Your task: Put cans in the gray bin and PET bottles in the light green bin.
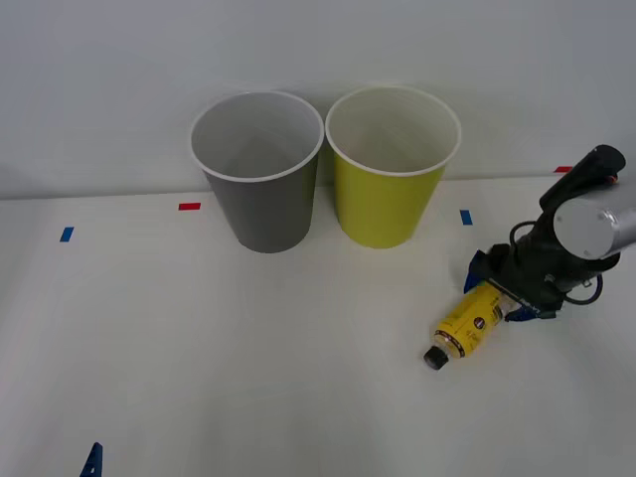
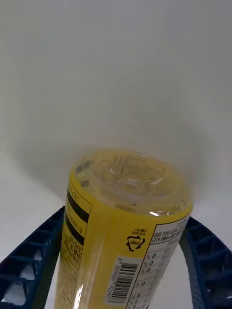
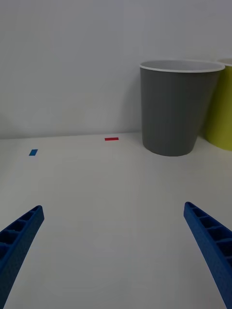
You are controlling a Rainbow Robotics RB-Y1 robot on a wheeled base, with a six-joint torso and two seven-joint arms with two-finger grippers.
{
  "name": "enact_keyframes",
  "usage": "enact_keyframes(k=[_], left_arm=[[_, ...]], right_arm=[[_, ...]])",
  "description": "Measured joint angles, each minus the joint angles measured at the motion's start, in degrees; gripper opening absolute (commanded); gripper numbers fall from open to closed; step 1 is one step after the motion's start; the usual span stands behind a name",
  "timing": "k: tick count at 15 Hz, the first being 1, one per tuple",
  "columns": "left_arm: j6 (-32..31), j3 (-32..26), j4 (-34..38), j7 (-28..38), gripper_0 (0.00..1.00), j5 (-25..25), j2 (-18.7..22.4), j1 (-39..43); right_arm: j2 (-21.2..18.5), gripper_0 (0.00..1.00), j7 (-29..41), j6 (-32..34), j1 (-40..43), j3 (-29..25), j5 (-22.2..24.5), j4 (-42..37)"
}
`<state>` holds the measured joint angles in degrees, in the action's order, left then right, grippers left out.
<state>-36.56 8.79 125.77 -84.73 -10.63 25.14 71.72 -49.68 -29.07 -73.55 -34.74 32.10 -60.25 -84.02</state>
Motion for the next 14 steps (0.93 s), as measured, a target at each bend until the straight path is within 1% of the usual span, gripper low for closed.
enact_keyframes(k=[8, 10, 12, 14], left_arm=[[0.00, 0.00, 0.00, 0.00, 1.00, 0.00, 0.00, 0.00], [0.00, 0.00, 0.00, 0.00, 1.00, 0.00, 0.00, 0.00], [0.00, 0.00, 0.00, 0.00, 1.00, 0.00, 0.00, 0.00], [0.00, 0.00, 0.00, 0.00, 1.00, 0.00, 0.00, 0.00]], right_arm=[[0.36, 0.05, 0.01, -0.41, -0.06, -0.01, 1.49, -0.02], [0.53, 0.04, -0.67, -0.46, 0.22, -0.70, 2.32, -0.68], [0.98, 0.04, -2.27, -0.52, 1.85, -4.21, 3.30, -2.70], [1.96, 0.04, -7.65, -2.12, 3.45, -8.53, 4.35, -4.43]])
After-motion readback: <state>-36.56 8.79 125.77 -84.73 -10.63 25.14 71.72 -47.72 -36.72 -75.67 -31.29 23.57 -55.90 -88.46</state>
